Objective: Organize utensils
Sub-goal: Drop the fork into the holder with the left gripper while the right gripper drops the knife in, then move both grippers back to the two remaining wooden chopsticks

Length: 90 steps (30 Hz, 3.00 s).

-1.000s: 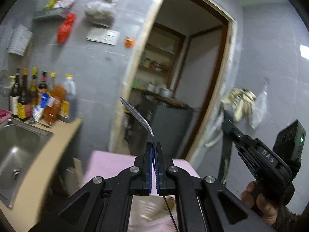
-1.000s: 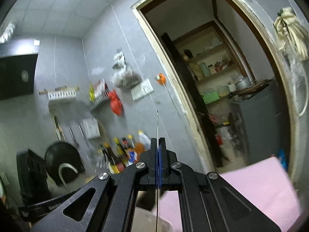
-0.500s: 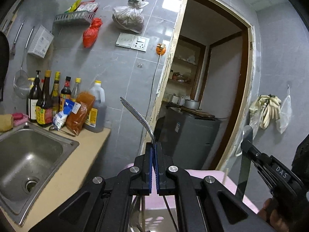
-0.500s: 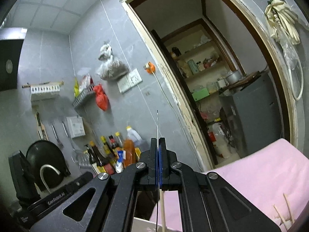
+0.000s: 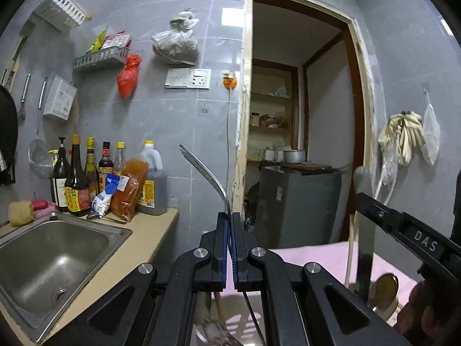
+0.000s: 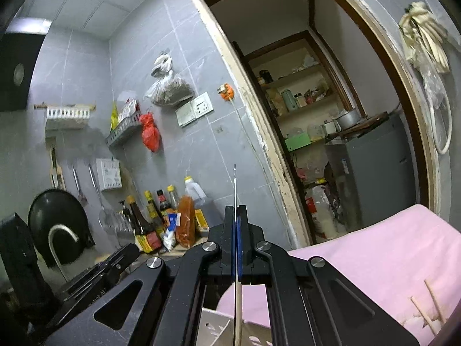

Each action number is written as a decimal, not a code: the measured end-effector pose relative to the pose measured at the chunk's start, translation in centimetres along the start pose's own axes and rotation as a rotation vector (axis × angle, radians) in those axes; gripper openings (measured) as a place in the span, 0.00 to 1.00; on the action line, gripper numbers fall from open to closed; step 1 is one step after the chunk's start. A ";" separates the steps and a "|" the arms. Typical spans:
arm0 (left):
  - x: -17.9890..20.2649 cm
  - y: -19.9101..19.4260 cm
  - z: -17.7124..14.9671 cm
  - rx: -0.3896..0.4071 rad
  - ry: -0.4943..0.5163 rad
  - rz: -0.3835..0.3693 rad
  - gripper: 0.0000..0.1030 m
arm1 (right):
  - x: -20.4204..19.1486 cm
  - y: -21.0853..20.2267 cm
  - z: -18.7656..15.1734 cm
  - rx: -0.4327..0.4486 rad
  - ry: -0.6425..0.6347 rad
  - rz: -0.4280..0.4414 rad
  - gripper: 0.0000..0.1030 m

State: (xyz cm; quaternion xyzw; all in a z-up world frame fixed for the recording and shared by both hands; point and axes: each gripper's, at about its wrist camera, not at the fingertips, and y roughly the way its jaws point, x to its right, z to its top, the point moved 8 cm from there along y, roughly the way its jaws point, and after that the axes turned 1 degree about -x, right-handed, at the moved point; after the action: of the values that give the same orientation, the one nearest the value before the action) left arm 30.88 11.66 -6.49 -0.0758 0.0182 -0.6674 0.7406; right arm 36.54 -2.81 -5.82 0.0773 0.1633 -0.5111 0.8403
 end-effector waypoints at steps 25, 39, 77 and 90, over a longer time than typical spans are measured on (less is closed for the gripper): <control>3.5 -4.4 3.8 -0.196 -0.121 -0.096 0.92 | 3.1 -9.0 8.1 -0.085 -0.149 -0.107 0.68; 11.4 -7.3 4.5 -0.137 -0.040 -0.038 1.00 | 8.9 -16.0 11.6 -0.100 -0.257 -0.217 0.98; 24.5 -0.5 -11.6 -0.474 -0.002 -0.012 1.00 | 28.8 -13.4 2.7 -0.409 -0.148 -0.192 0.98; 24.3 2.7 -15.5 -0.645 -0.083 -0.067 0.81 | 29.5 -8.9 -4.8 -0.666 -0.100 -0.077 0.91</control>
State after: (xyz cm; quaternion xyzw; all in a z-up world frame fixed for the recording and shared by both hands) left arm 34.15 -13.49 -20.40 -0.3343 0.1958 -0.6475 0.6562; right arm 40.30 -30.14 -20.41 -0.2329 0.2829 -0.4642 0.8064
